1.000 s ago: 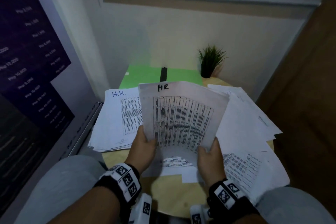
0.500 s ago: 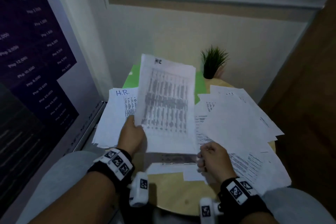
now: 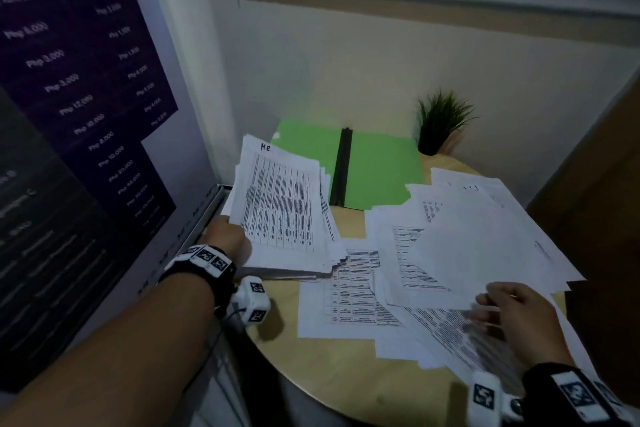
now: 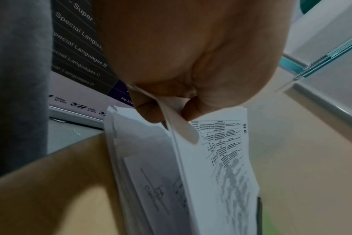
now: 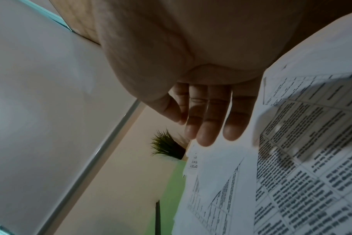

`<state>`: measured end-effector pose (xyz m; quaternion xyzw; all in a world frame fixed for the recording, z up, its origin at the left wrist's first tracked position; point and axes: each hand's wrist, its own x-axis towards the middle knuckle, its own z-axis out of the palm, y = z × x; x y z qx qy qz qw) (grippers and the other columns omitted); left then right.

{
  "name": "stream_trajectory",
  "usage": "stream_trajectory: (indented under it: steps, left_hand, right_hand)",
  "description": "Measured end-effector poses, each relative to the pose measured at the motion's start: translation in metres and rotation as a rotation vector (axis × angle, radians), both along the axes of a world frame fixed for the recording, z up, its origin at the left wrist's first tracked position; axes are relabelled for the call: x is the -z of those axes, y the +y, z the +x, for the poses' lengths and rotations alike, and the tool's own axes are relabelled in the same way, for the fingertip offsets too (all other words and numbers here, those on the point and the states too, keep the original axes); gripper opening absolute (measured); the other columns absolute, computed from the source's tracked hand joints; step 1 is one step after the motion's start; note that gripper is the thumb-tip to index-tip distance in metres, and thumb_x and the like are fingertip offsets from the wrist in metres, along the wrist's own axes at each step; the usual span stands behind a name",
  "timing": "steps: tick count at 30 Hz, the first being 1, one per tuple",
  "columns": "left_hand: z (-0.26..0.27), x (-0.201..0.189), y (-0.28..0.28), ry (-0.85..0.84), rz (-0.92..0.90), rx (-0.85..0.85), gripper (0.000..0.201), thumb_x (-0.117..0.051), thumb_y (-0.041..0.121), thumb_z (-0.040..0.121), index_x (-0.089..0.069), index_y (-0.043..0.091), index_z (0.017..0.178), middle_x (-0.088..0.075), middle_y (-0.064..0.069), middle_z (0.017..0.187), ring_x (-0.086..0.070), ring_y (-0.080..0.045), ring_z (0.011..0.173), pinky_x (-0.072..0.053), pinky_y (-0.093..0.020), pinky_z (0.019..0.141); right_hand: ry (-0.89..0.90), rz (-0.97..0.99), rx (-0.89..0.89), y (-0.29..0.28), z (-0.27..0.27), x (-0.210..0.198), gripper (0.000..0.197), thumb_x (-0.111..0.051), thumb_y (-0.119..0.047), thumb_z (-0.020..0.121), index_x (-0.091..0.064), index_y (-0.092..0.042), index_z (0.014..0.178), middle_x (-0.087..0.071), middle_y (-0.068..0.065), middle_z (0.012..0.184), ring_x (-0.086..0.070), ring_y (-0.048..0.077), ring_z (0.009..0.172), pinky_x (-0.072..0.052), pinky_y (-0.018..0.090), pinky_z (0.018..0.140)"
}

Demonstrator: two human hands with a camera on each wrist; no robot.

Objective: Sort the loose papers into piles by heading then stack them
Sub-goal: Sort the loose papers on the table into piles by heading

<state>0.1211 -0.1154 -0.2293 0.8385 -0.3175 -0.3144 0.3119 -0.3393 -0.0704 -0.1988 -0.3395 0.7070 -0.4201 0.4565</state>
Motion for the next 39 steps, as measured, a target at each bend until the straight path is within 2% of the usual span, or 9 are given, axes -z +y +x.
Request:
stream_trajectory:
  steps: [2,7,12,17,21,25,28,33,39]
  left_hand:
    - [0.003,0.002,-0.004,0.015,0.002,-0.021,0.033,-0.042,-0.002,0.099,-0.058,-0.006,0.128,-0.057,-0.019,0.095,-0.053,-0.033,0.089,-0.038,-0.034,0.075]
    - [0.003,-0.005,-0.005,0.1,-0.091,-0.071,0.055,-0.047,0.003,0.096,-0.042,0.011,0.15,-0.06,-0.019,0.129,-0.06,-0.039,0.115,-0.047,-0.039,0.093]
    - [-0.029,-0.022,0.011,0.168,-0.337,0.095,0.018,-0.063,0.009,0.094,-0.07,0.021,0.105,-0.072,-0.005,0.11,-0.067,-0.025,0.095,-0.052,-0.038,0.087]
    - [-0.091,-0.047,0.045,0.235,-0.348,0.452,0.02,-0.059,0.008,0.099,-0.073,0.022,0.097,-0.078,-0.001,0.087,-0.073,-0.018,0.083,-0.055,-0.035,0.082]
    - [-0.114,-0.038,0.058,0.269,-0.315,0.6,0.028,-0.061,0.011,0.099,-0.073,0.035,0.092,-0.078,0.003,0.087,-0.073,-0.018,0.085,-0.055,-0.037,0.088]
    - [-0.123,-0.028,0.07,0.221,-0.275,0.68,0.016,-0.06,0.021,0.101,-0.073,0.03,0.099,-0.077,0.011,0.09,-0.071,-0.007,0.086,-0.054,-0.036,0.09]
    - [-0.123,-0.026,0.065,0.244,-0.283,0.656,0.017,-0.06,0.017,0.1,-0.073,0.027,0.098,-0.077,0.009,0.087,-0.071,-0.014,0.084,-0.055,-0.036,0.088]
    - [-0.118,-0.014,0.054,0.281,-0.255,0.532,0.019,-0.058,0.002,0.098,-0.071,0.015,0.094,-0.077,0.003,0.077,-0.069,-0.018,0.073,-0.055,-0.037,0.084]
    - [-0.129,-0.011,0.043,0.345,-0.231,0.501,0.012,-0.061,0.015,0.1,-0.072,0.019,0.096,-0.078,0.002,0.085,-0.071,-0.011,0.073,-0.048,-0.03,0.075]
  right_hand:
    - [0.074,0.01,-0.017,-0.003,0.0,-0.002,0.011,-0.055,-0.005,0.104,-0.063,0.001,0.105,-0.067,0.022,0.097,-0.066,0.038,0.082,-0.056,0.046,0.073]
    - [0.368,0.035,-0.113,-0.023,-0.005,0.015,0.009,-0.064,-0.009,0.096,-0.07,-0.014,0.091,-0.072,0.01,0.095,-0.068,0.035,0.093,-0.057,0.056,0.092]
    - [0.638,0.078,-0.324,-0.049,-0.001,0.026,0.032,-0.068,-0.009,0.091,-0.063,-0.013,0.123,-0.065,0.011,0.12,-0.059,0.023,0.101,-0.049,0.018,0.084]
    - [1.107,0.297,-0.673,-0.078,-0.002,0.033,0.089,-0.068,-0.044,0.078,-0.029,-0.027,0.156,-0.038,0.001,0.155,-0.039,0.026,0.143,-0.04,0.043,0.115]
    - [1.286,0.369,-0.874,-0.087,-0.003,0.042,0.067,-0.061,-0.045,0.076,-0.035,-0.029,0.135,-0.051,0.006,0.132,-0.054,0.032,0.12,-0.051,0.046,0.096]
    - [1.362,0.273,-0.917,-0.091,-0.012,0.055,0.058,-0.054,-0.033,0.088,-0.034,-0.025,0.142,-0.056,0.01,0.125,-0.06,0.033,0.11,-0.052,0.042,0.089]
    - [1.323,0.177,-0.87,-0.092,-0.02,0.054,0.035,-0.056,-0.022,0.09,-0.049,-0.02,0.125,-0.065,0.009,0.109,-0.066,0.032,0.1,-0.055,0.038,0.08]
    - [1.011,-0.005,-0.481,-0.076,-0.023,0.043,0.019,-0.057,-0.007,0.093,-0.07,-0.014,0.105,-0.073,0.012,0.096,-0.068,0.035,0.092,-0.05,0.029,0.076]
    - [0.185,-0.321,-0.232,-0.037,0.035,-0.024,0.023,-0.052,-0.006,0.104,-0.073,-0.014,0.108,-0.075,0.003,0.115,-0.068,0.02,0.11,-0.052,0.031,0.097]
